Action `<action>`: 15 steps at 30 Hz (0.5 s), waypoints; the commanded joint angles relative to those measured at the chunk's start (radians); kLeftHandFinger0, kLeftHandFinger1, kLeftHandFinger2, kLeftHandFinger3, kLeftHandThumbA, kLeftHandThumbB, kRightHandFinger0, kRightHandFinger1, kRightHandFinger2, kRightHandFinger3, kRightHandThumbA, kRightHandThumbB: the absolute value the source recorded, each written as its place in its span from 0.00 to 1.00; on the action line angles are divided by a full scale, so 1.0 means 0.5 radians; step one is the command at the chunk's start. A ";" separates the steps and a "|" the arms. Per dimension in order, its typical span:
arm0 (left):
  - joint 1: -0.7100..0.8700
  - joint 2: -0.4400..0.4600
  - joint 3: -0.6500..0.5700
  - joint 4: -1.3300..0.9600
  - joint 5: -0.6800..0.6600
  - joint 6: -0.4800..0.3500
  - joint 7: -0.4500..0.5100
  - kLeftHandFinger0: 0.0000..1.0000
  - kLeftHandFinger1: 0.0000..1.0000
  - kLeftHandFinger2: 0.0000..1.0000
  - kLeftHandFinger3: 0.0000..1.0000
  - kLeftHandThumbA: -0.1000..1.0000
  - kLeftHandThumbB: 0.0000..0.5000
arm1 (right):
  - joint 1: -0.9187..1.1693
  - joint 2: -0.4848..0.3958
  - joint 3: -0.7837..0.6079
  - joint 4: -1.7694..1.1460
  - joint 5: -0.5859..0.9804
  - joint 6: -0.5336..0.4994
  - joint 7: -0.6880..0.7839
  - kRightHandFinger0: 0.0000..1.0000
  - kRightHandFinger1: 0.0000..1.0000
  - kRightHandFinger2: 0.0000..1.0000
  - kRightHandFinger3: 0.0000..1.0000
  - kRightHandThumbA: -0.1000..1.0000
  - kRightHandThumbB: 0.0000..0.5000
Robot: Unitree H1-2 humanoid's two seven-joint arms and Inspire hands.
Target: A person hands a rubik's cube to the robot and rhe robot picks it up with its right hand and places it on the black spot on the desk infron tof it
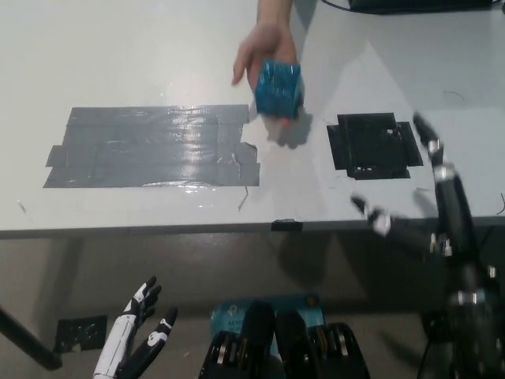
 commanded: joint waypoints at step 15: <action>-0.066 0.026 0.027 -0.088 0.019 -0.047 0.000 1.00 1.00 1.00 1.00 0.72 0.07 | -0.966 0.023 -0.019 1.099 0.280 0.298 0.264 1.00 1.00 1.00 1.00 0.89 0.90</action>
